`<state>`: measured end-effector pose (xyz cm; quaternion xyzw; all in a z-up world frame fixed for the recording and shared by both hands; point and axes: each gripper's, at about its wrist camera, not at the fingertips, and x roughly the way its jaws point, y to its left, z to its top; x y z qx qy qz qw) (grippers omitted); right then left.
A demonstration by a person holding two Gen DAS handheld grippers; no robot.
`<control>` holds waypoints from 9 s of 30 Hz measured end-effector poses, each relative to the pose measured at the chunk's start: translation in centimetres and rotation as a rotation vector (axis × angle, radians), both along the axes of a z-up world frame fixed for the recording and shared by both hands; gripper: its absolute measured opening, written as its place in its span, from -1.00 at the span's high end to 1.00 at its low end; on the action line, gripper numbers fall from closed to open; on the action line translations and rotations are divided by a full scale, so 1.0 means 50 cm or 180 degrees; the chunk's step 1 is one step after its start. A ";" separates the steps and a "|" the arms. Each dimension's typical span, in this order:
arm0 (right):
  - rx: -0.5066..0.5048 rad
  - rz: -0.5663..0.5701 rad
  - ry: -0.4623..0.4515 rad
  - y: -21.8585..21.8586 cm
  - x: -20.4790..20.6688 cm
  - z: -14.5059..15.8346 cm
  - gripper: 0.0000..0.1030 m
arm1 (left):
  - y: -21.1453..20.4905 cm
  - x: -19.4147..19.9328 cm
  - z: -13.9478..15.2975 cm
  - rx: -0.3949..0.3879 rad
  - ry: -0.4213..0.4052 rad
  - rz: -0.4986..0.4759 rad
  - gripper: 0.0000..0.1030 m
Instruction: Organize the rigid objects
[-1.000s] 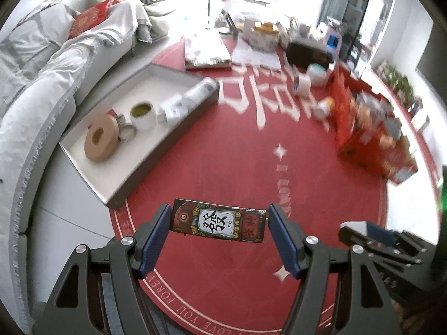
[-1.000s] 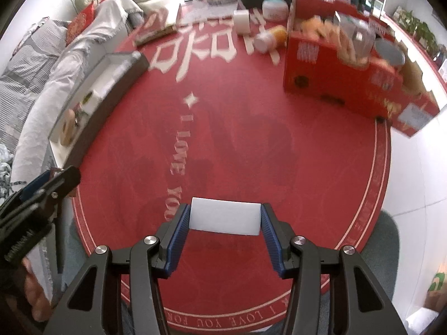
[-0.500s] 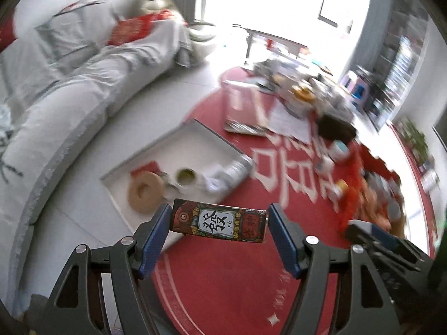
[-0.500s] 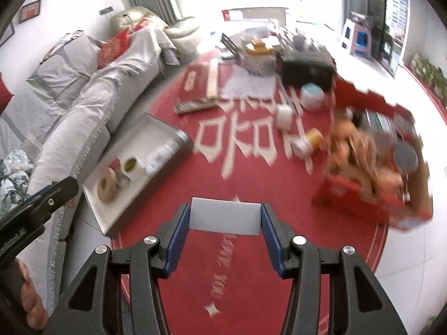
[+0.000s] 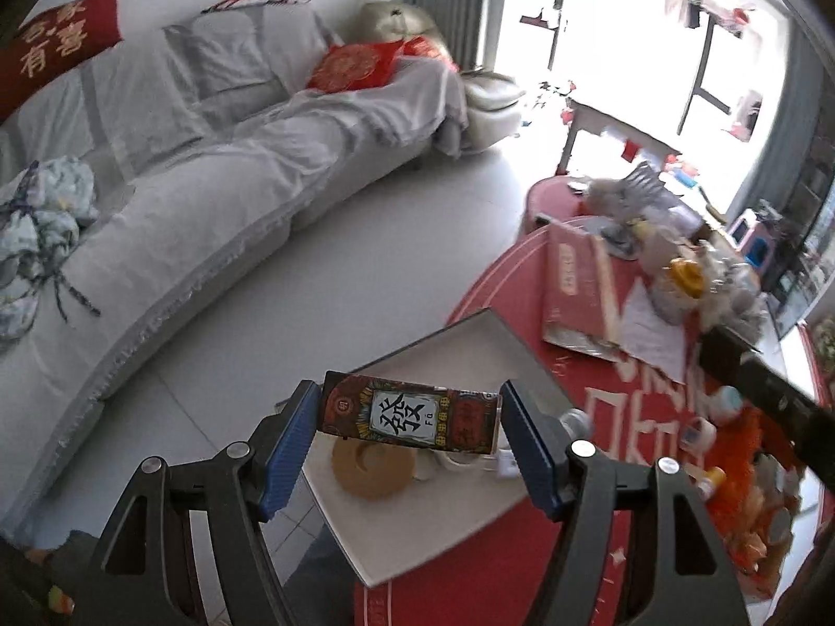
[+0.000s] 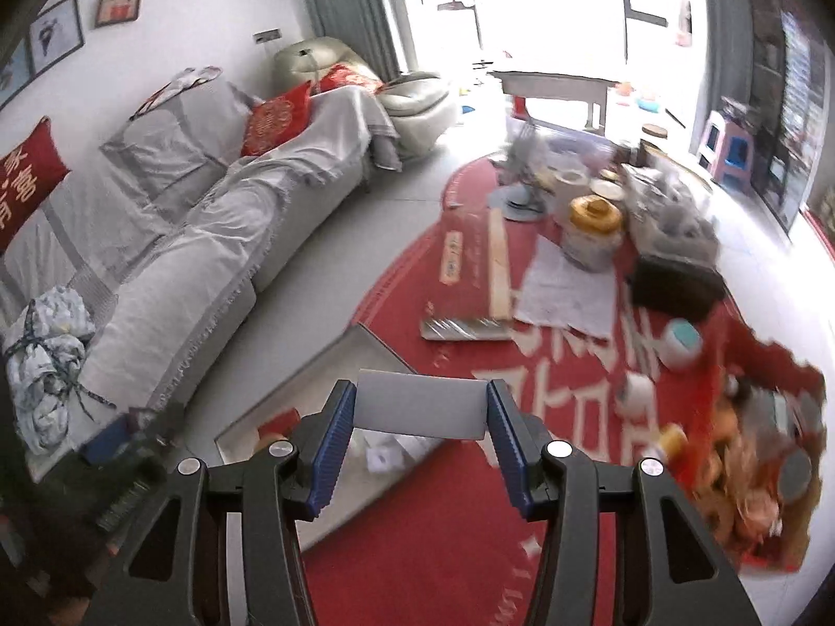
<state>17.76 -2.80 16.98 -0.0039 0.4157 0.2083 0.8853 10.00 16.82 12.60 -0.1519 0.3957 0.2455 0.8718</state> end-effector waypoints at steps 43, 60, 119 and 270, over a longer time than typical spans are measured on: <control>-0.0570 0.0354 0.0971 0.213 0.138 -0.344 -0.01 | 0.076 0.138 -0.296 -0.0154 0.0896 0.0115 -0.42; -0.0778 0.0363 0.1013 0.209 0.142 -0.378 -0.12 | 0.060 0.150 -0.330 -0.0127 0.1008 -0.0120 -0.60; -0.0885 -0.1035 0.1254 -0.276 0.298 -0.412 -0.88 | -0.128 -0.005 -0.279 -0.0282 0.1109 -0.0687 -0.99; -0.0461 -0.0462 0.1605 -0.380 -0.294 -0.451 0.16 | -0.367 -0.096 -0.258 -0.0257 0.0746 -0.1725 0.38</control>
